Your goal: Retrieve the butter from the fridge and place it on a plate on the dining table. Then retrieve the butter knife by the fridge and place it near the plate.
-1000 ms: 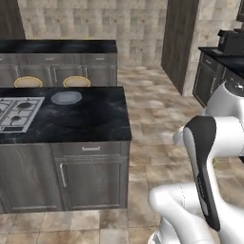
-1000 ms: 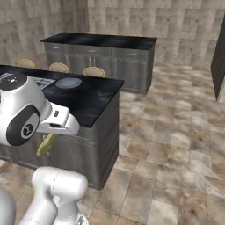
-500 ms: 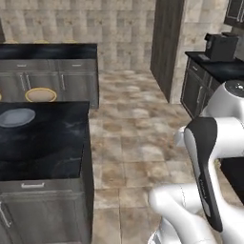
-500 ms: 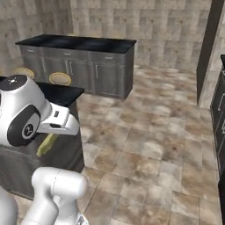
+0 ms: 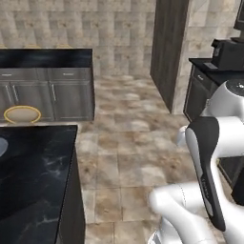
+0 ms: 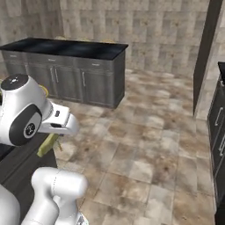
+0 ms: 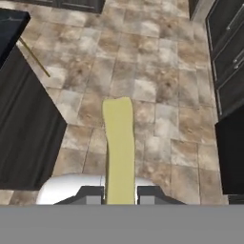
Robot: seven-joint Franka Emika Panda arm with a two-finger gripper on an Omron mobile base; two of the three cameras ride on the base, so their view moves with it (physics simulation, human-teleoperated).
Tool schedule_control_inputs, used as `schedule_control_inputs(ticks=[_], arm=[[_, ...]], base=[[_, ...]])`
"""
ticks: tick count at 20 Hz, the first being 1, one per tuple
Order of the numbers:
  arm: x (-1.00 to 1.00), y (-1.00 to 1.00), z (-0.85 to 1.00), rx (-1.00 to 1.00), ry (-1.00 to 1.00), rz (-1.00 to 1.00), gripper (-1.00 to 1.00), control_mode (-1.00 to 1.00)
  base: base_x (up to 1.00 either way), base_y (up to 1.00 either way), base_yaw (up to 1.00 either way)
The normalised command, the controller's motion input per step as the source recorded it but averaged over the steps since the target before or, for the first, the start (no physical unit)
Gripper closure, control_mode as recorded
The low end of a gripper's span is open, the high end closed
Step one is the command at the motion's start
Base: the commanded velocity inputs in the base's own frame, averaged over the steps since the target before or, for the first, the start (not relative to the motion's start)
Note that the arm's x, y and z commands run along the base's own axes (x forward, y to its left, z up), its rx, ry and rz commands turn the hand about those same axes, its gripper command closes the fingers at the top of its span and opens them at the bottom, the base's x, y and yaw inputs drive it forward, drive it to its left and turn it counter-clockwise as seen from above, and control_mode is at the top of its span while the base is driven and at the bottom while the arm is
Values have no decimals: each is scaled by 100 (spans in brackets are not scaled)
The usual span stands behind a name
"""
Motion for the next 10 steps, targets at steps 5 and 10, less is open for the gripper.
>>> schedule_control_inputs(ticks=[5,10], arm=[[0,0,0,0,0,0,100,100],[0,0,0,0,0,0,100,100]], base=[[100,-6,9],[100,0,9]])
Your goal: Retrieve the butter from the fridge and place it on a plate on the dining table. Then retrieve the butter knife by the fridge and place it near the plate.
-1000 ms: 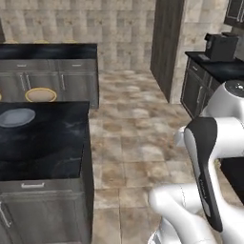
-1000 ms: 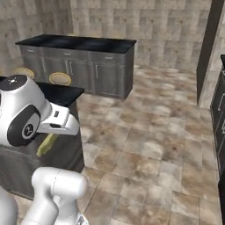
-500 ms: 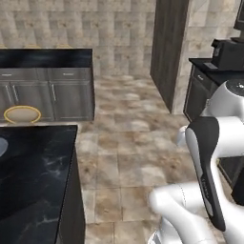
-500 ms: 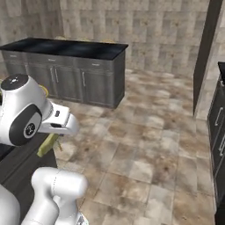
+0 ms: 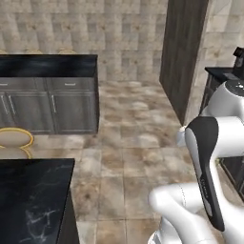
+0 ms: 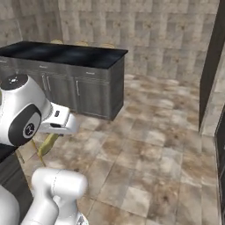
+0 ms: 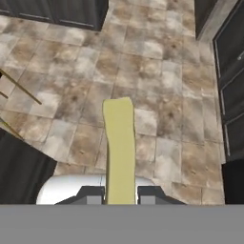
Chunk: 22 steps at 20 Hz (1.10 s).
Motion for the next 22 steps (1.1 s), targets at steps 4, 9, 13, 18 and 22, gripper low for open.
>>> schedule_control_inputs(ticks=[4,9,13,18,22], arm=[[0,0,0,0,0,0,100,100],[0,0,0,0,0,0,100,100],[0,0,0,0,0,0,100,100],[0,0,0,0,0,0,100,100],[0,0,0,0,0,0,100,100]], base=[[100,0,25],[100,0,34],[100,9,37],[100,8,43],[81,-7,76]])
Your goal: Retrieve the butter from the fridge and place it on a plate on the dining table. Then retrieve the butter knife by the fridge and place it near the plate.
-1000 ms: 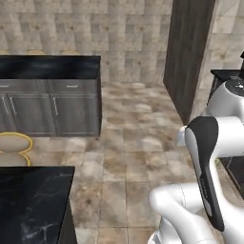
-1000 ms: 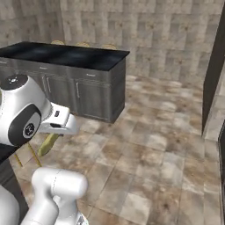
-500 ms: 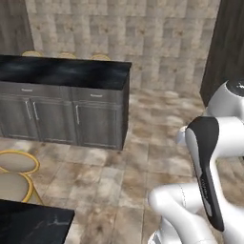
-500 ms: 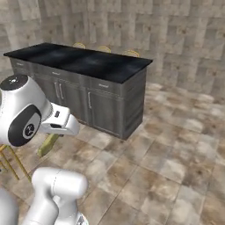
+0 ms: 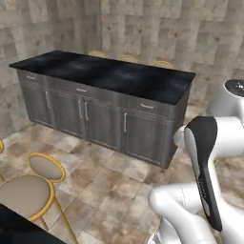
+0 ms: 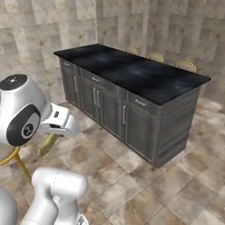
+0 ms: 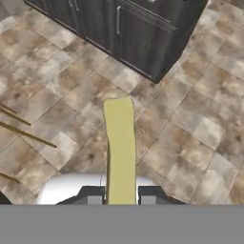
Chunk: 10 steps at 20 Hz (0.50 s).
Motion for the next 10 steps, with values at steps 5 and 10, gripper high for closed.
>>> schedule_control_inputs(ticks=[5,10], arm=[[0,0,0,0,0,0,100,100],[0,0,0,0,0,0,100,100]], base=[[61,-22,88],[58,-26,91]])
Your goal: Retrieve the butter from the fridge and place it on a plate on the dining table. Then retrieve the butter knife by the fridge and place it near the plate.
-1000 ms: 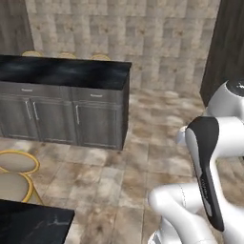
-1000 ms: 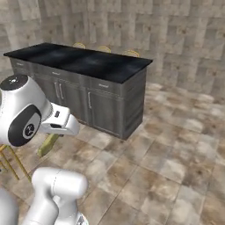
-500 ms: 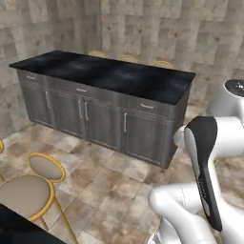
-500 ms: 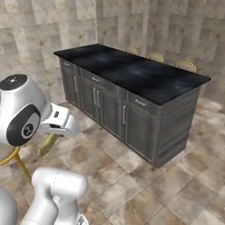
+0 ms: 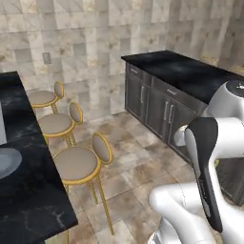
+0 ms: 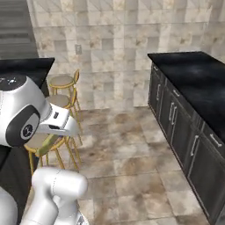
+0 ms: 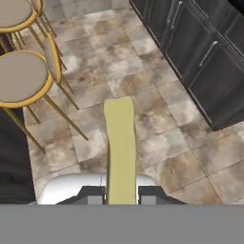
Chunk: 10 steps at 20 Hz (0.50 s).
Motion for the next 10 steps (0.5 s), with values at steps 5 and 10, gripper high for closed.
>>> schedule_control_inputs(ticks=[5,10], arm=[[0,0,0,0,0,0,100,100],[0,0,0,0,0,0,100,100]], base=[[24,-15,98],[10,-4,100]])
